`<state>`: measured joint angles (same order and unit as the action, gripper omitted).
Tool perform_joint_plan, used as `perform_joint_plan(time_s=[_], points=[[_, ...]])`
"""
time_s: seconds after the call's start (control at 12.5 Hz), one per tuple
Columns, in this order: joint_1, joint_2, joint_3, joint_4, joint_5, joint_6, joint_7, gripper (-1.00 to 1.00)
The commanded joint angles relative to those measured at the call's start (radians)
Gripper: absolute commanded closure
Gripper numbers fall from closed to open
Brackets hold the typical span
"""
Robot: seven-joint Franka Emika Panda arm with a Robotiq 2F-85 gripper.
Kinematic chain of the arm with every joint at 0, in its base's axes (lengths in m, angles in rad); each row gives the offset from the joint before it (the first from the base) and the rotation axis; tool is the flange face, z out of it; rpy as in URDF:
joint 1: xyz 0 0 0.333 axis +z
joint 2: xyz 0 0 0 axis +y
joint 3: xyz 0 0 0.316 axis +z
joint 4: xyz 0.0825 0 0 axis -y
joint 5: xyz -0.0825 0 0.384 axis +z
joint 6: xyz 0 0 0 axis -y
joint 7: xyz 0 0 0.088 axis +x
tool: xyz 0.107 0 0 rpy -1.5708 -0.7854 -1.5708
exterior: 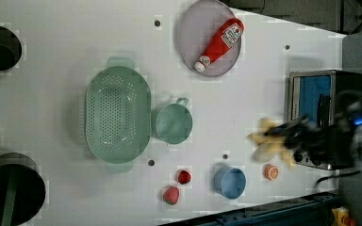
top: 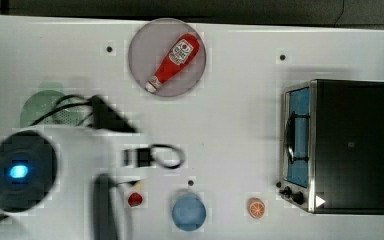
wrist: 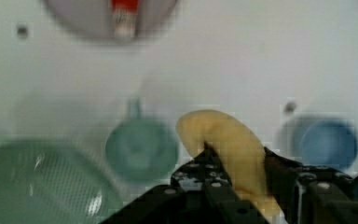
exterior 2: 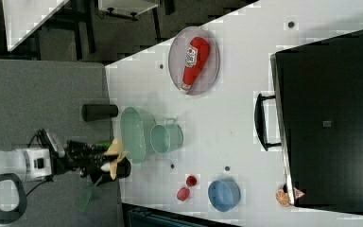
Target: Pick Banana and place it in mug.
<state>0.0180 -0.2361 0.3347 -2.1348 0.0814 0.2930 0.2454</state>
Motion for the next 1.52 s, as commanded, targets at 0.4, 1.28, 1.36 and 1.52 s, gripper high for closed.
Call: perform_joint_plan(time_s=[0.4, 1.28, 1.36, 1.52], points=[[0.036, 0.108, 0.116, -0.111, 0.050, 0.228, 0.356, 0.32], [0.035, 0.430, 0.102, -0.203, -0.048, 0.659, 0.422, -0.40], [0.035, 0.426, 0.098, -0.204, -0.048, 0.654, 0.422, -0.62], [0.034, 0.395, 0.093, -0.202, -0.048, 0.633, 0.422, -0.99]])
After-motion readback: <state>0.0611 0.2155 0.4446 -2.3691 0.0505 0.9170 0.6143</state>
